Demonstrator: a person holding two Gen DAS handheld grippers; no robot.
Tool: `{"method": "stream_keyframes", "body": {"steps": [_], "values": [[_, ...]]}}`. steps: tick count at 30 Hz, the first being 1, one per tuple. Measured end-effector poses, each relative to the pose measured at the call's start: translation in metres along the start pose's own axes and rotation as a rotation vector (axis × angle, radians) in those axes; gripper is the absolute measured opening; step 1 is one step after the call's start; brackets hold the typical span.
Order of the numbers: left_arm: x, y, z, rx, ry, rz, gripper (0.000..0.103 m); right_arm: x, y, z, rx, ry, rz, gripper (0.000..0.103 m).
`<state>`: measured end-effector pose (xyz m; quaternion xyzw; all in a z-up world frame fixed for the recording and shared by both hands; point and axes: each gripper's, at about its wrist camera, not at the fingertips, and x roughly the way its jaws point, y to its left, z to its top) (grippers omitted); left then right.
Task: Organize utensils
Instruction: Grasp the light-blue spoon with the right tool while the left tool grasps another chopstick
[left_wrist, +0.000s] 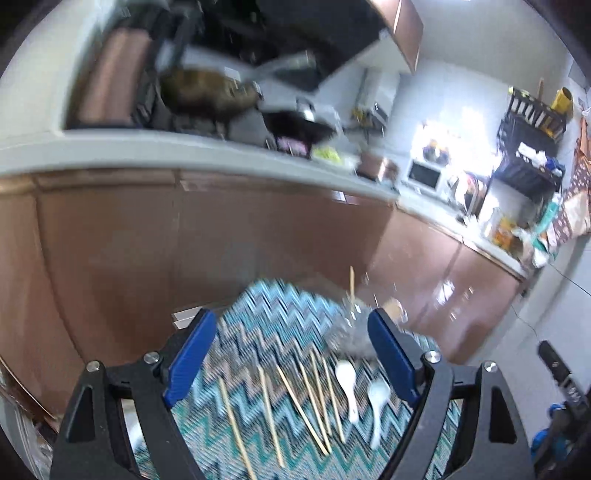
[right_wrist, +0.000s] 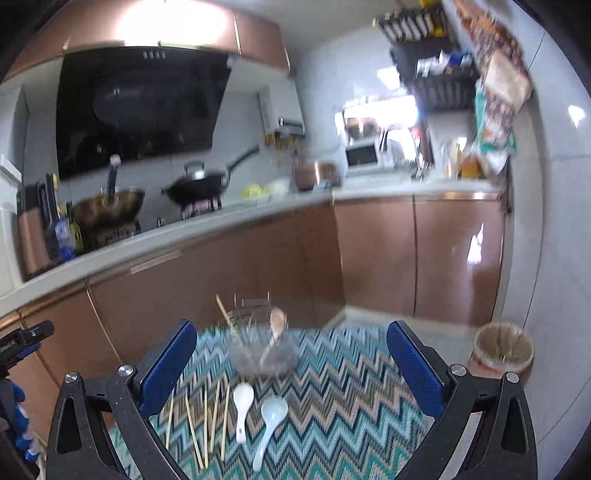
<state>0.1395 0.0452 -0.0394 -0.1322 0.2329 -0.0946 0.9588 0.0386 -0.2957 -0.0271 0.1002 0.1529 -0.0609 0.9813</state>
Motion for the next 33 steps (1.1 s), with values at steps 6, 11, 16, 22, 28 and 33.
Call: {"method": "stream_keyframes", "body": {"steps": [6,11,16,22,28,33], "values": [[0.077,-0.014,-0.025,-0.004,0.205,-0.079,0.083,0.062,-0.018,-0.031,0.039,0.197,0.066,0.103],[0.149,-0.029,-0.044,-0.015,0.382,-0.137,0.08,0.115,-0.03,-0.059,0.058,0.346,0.119,0.083],[0.219,-0.039,-0.062,-0.034,0.533,-0.157,0.067,0.161,-0.038,-0.083,0.075,0.468,0.21,0.065],[0.284,-0.039,-0.072,-0.045,0.661,-0.121,0.054,0.201,-0.05,-0.105,0.114,0.572,0.278,0.053],[0.33,-0.037,-0.082,-0.064,0.783,-0.092,0.038,0.233,-0.056,-0.119,0.127,0.651,0.358,0.048],[0.351,-0.038,-0.085,-0.064,0.83,-0.067,0.028,0.253,-0.057,-0.124,0.129,0.691,0.413,0.046]]}}
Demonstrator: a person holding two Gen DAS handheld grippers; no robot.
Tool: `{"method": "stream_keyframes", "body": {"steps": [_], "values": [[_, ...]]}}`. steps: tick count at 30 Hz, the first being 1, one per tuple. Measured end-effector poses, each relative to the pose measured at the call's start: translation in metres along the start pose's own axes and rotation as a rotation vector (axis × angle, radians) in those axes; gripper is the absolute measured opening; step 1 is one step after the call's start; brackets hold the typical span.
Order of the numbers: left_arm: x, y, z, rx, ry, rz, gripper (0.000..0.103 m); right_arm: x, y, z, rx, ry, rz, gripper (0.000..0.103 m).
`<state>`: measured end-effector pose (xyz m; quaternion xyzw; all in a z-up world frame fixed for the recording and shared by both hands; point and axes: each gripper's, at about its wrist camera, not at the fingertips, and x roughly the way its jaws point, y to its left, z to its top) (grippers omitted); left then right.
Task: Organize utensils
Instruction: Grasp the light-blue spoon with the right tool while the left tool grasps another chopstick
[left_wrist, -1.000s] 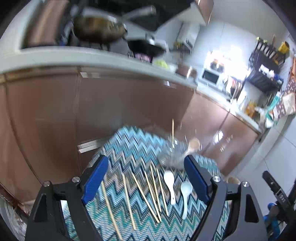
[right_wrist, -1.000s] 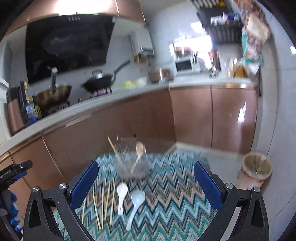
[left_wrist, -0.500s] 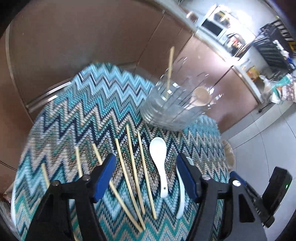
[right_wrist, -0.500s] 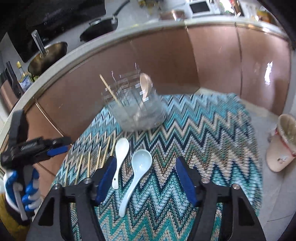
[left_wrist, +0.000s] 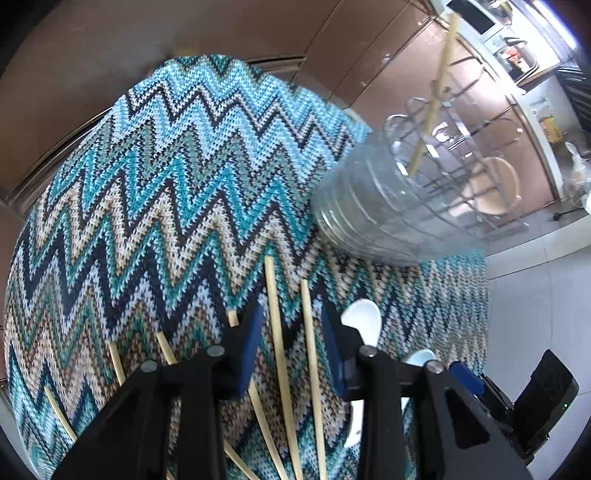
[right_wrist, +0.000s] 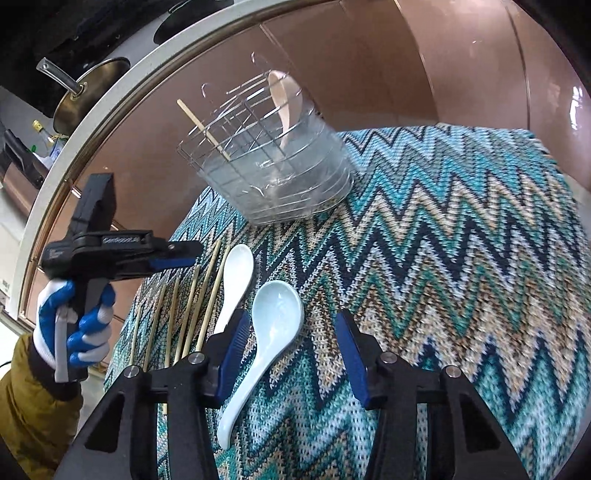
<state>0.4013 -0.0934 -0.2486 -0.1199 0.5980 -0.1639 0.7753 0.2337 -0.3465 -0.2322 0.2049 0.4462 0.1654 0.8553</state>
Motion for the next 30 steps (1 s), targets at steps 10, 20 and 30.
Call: {"method": "stream_keyframes", "body": {"steps": [10,20,30], "values": [[0.029,0.001,0.013,-0.025,0.064,0.042,0.017,0.028,-0.007,0.012,-0.04,0.088,0.031,0.042],[0.044,0.001,0.032,-0.043,0.079,0.082,0.01,0.055,-0.009,0.024,-0.073,0.148,0.06,0.023],[0.043,-0.005,0.024,-0.077,0.047,0.076,0.005,0.053,0.003,0.02,-0.115,0.127,0.071,0.007]]}}
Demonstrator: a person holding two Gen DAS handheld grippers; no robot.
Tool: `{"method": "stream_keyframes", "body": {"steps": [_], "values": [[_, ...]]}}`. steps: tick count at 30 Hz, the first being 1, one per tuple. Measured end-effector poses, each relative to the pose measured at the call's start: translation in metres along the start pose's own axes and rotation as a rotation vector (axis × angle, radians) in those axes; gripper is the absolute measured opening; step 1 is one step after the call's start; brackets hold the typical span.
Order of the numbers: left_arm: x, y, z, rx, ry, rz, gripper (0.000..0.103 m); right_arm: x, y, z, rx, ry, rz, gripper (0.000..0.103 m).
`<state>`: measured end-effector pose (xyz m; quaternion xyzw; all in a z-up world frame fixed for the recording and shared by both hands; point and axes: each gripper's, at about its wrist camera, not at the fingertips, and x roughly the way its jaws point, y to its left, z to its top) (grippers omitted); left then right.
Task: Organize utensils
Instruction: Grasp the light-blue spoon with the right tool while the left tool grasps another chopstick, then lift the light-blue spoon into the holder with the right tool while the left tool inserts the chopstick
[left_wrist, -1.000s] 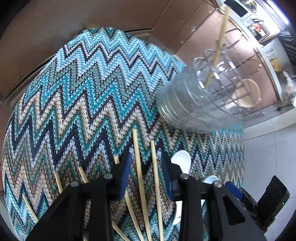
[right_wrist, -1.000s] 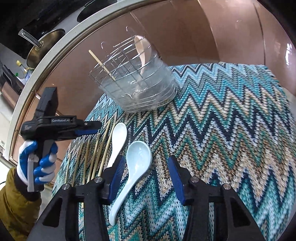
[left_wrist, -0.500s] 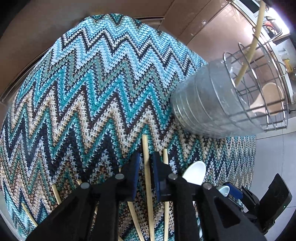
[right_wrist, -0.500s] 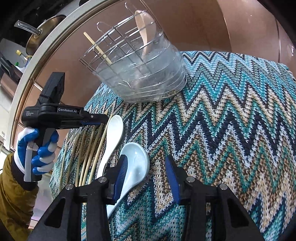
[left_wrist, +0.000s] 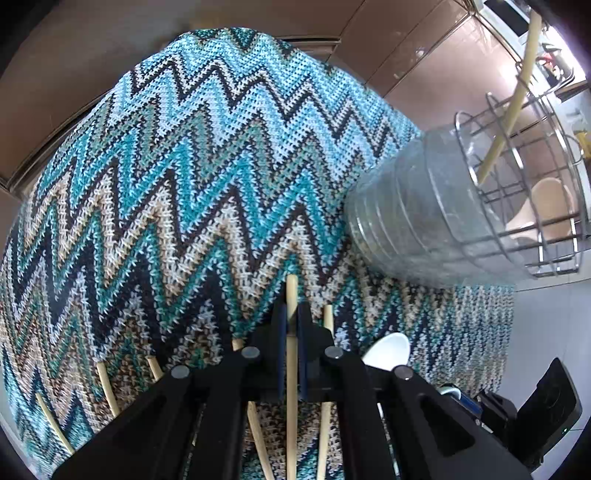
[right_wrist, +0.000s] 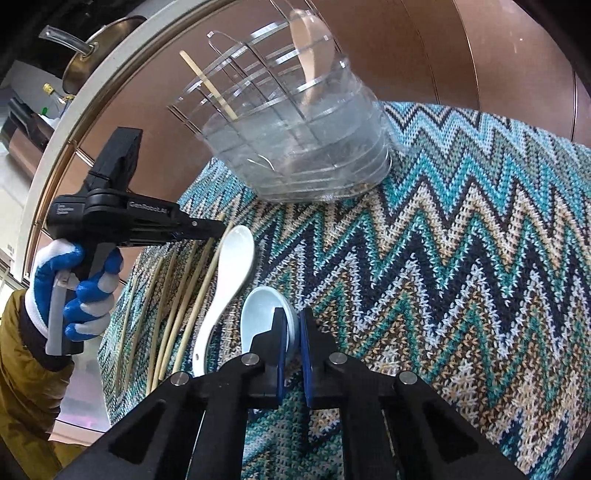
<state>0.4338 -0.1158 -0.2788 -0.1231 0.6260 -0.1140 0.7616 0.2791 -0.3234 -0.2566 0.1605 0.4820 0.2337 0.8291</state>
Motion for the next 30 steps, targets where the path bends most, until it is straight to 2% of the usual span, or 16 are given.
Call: {"method": "stream_keyframes", "body": {"steps": [7,13,23,30], "values": [[-0.027,0.006,-0.016,0.003,-0.065,-0.057,0.005,-0.03,0.019,-0.011,-0.022,-0.077,-0.035,0.008],[-0.079,0.009,-0.04,0.028,-0.186,-0.146,0.005,-0.069,0.046,-0.026,-0.049,-0.153,-0.089,0.008],[-0.16,0.005,-0.09,0.092,-0.314,-0.203,0.005,-0.135,0.089,-0.053,-0.079,-0.277,-0.167,0.007],[-0.22,0.004,-0.131,0.118,-0.442,-0.258,0.005,-0.178,0.13,-0.075,-0.117,-0.375,-0.227,0.008]]}}
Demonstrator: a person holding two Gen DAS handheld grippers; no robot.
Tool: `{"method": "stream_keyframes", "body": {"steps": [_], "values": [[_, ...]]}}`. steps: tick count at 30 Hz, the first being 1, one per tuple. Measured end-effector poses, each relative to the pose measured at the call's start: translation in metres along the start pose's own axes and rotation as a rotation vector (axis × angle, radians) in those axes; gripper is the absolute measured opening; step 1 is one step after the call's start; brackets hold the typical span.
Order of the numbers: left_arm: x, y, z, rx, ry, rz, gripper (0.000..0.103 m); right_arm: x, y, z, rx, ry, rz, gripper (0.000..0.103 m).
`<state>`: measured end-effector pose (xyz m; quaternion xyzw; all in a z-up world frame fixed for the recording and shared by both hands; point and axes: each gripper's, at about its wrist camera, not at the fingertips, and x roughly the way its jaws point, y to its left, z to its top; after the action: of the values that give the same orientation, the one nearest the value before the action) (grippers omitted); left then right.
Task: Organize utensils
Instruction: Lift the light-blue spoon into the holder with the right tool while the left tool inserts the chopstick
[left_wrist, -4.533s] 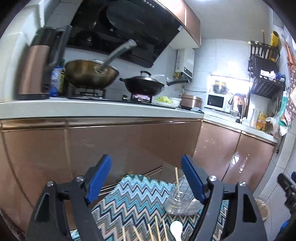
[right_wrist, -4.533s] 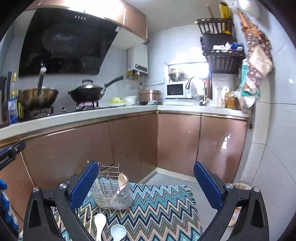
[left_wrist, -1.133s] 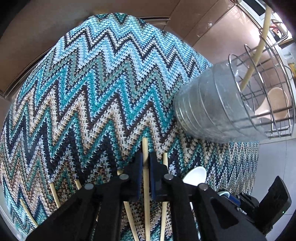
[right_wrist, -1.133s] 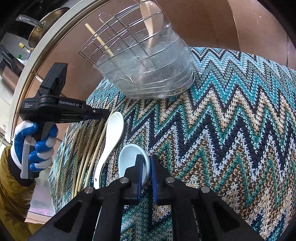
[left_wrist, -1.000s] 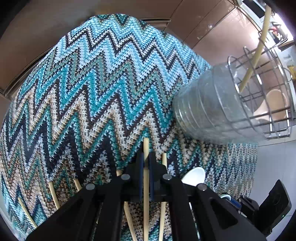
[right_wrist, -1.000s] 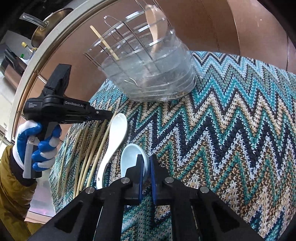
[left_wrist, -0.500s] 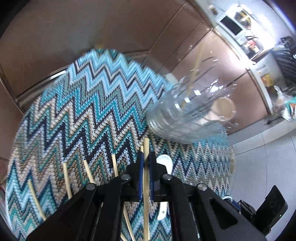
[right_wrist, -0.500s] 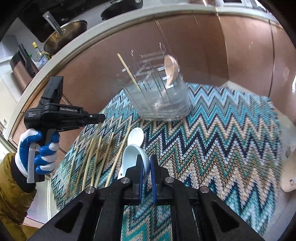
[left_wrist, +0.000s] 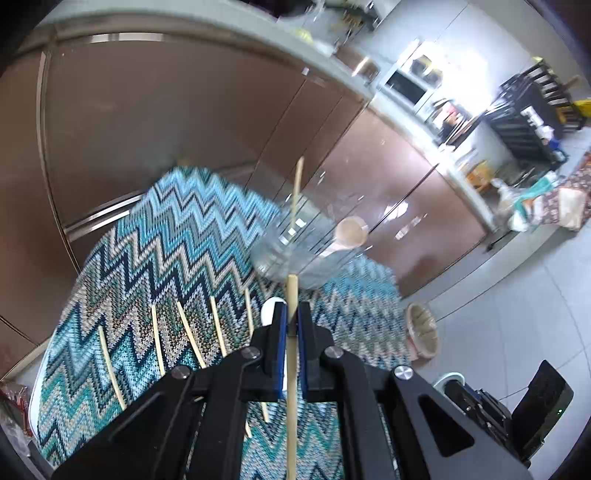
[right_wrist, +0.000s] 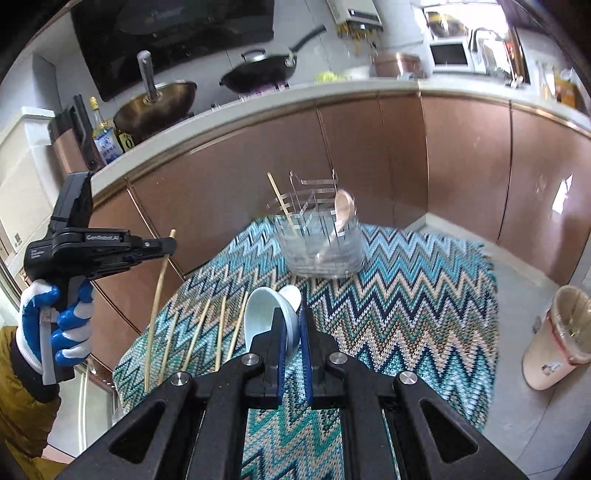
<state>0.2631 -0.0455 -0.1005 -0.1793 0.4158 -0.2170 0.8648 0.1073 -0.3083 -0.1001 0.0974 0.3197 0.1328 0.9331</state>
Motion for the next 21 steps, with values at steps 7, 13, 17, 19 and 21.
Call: {"method": "stream_keyframes", "body": {"steps": [7,13,17,19,21], "values": [[-0.075,-0.023,-0.008,0.043,-0.178,-0.039,0.005,-0.042,0.029,0.005,-0.045,-0.103,-0.054,0.008],[-0.104,-0.035,0.002,0.052,-0.316,-0.042,0.005,-0.058,0.039,0.022,-0.072,-0.188,-0.126,0.008],[-0.102,-0.046,0.024,0.064,-0.409,-0.033,0.005,-0.051,0.036,0.041,-0.087,-0.249,-0.174,0.008],[-0.096,-0.052,0.039,0.068,-0.456,-0.03,0.005,-0.041,0.033,0.055,-0.097,-0.284,-0.207,0.008],[-0.087,-0.057,0.052,0.071,-0.501,-0.024,0.005,-0.032,0.03,0.068,-0.11,-0.322,-0.241,0.008]]}}
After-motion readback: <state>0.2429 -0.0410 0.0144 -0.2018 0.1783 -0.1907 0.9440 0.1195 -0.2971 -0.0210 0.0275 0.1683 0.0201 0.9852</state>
